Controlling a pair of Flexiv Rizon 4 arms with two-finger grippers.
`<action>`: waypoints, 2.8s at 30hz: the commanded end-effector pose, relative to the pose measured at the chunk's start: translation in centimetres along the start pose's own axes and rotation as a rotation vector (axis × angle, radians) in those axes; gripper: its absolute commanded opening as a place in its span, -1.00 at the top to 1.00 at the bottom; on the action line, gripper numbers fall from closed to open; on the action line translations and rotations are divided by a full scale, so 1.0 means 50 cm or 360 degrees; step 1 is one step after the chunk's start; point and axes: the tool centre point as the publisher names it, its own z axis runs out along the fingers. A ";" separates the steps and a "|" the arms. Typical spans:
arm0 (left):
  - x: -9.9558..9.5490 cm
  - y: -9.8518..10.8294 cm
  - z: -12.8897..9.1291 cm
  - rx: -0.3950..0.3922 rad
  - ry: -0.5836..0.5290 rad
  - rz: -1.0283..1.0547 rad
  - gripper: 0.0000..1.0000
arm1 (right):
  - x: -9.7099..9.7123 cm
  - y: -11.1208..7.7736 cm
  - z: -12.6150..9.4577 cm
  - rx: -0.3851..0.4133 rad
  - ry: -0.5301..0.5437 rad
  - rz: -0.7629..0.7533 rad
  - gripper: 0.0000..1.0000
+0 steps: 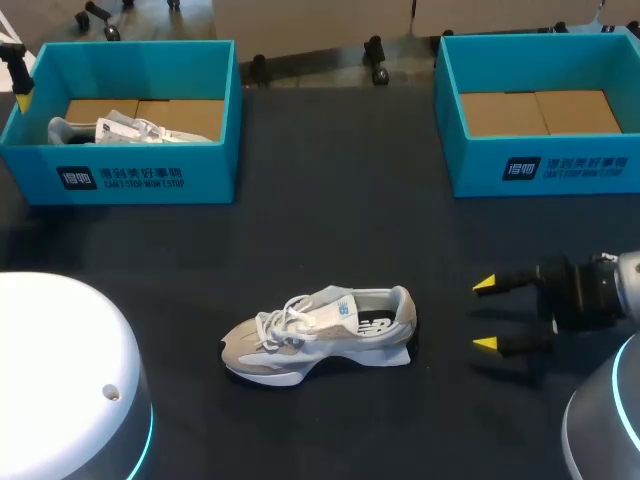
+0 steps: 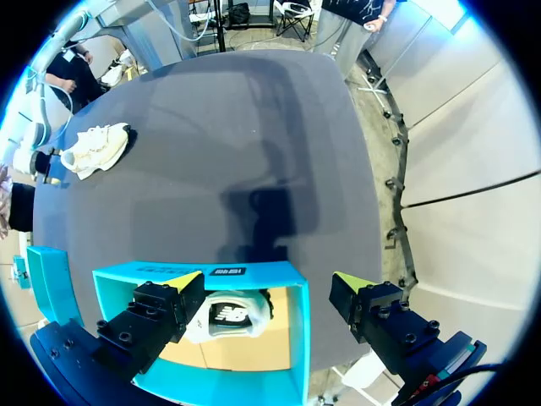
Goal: Take the shoe out of the shoebox, open the shoe tongue, remove and reinsert the insole, then place the shoe into the shoebox
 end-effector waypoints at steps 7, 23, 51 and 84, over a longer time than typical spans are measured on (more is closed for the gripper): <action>0.001 -0.001 -0.002 0.0000 0.0002 0.0000 -1.00 | -0.007 -0.017 0.043 -0.0101 0.0013 0.0054 -1.00; 0.001 -0.001 -0.002 0.0000 0.0002 0.0000 -1.00 | 0.003 0.029 0.116 -0.0137 0.0104 0.0086 -1.00; 0.001 -0.001 -0.002 0.0000 0.0002 0.0000 -1.00 | 0.035 0.070 0.194 -0.0188 0.0157 0.0003 -1.00; 0.001 -0.001 -0.002 0.0000 0.0002 0.0000 -1.00 | 0.036 0.085 0.241 -0.0200 0.0203 -0.0100 -1.00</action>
